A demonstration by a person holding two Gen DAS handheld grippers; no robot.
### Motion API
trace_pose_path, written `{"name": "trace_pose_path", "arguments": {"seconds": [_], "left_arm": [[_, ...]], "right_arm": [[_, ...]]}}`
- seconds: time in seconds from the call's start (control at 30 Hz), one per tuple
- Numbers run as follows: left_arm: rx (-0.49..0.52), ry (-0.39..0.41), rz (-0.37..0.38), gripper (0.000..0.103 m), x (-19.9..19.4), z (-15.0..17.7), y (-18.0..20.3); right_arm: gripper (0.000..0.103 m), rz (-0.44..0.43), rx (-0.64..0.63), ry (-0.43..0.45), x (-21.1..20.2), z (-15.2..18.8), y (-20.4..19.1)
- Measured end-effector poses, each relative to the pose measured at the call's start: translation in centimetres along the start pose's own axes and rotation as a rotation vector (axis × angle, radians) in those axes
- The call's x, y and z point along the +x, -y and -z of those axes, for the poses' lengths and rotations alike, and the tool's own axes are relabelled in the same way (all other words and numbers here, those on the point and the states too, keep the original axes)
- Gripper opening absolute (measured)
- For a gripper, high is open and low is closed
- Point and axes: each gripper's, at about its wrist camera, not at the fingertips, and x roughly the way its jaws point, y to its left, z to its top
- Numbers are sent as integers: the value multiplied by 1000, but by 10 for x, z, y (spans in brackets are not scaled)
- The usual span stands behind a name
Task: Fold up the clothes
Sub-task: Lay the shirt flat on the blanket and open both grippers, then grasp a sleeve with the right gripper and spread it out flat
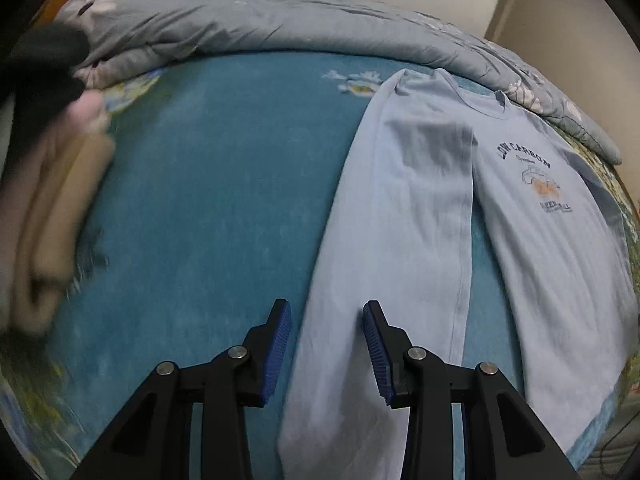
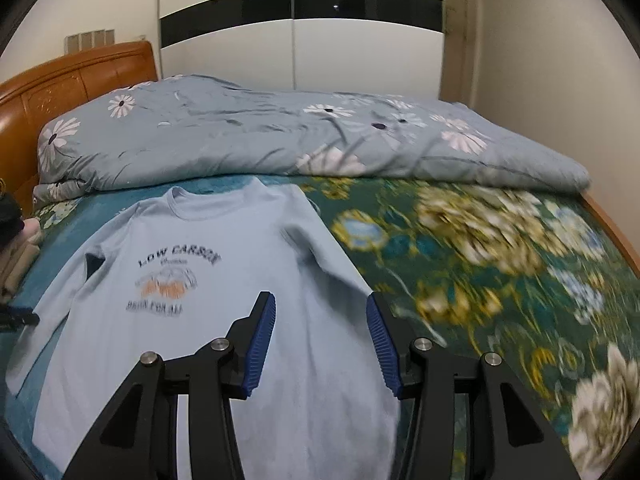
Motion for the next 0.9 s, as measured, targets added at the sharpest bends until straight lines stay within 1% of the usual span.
{"name": "trace_pose_path", "arguments": {"seconds": [0.07, 0.1, 0.13, 0.2, 0.23, 0.33, 0.4, 0.47, 0.57, 0.63, 0.7, 0.73, 0.8, 0.83, 0.87, 0.9], "left_arm": [[-19, 1, 19, 28, -2, 3, 3], [-24, 1, 26, 13, -2, 2, 4], [-29, 0, 33, 6, -2, 2, 6], [-26, 12, -6, 4, -5, -3, 5], [-19, 27, -53, 4, -9, -6, 4], [-20, 70, -153, 4, -24, -19, -4], [-16, 89, -231, 4, -31, -33, -12], [-5, 81, -304, 4, -25, -45, -18], [12, 66, -410, 4, -15, -62, -27], [6, 32, -445, 4, 0, -67, -34], [4, 18, -457, 5, 11, -67, -35], [-1, 18, -455, 8, 13, -67, -35], [-39, 39, -399, 7, 11, -65, -35], [-59, 47, -361, 10, 10, -63, -35], [-79, 54, -321, 25, 9, -61, -34], [-94, 64, -291, 36, 6, -57, -31]], "right_arm": [[49, -5, 17, 0, -10, 7, 5], [49, -8, 22, 0, -15, 10, 6], [49, -10, 25, 2, -19, 13, 7], [49, -15, 28, 5, -27, 18, 9], [49, -16, 29, 6, -29, 19, 10], [49, -7, 30, 10, -37, 22, 17], [49, 8, 42, 11, -41, 24, 25], [49, 22, 57, 10, -43, 26, 34], [49, 45, 106, -15, -41, 31, 50], [49, 53, 137, -52, -36, 37, 59], [49, 44, 160, -82, -31, 45, 66], [49, 38, 170, -97, -29, 49, 69], [49, 26, 191, -126, -24, 57, 75], [49, 16, 199, -138, -21, 60, 76], [49, 2, 206, -149, -17, 63, 76], [49, -11, 213, -161, -12, 66, 75]]}}
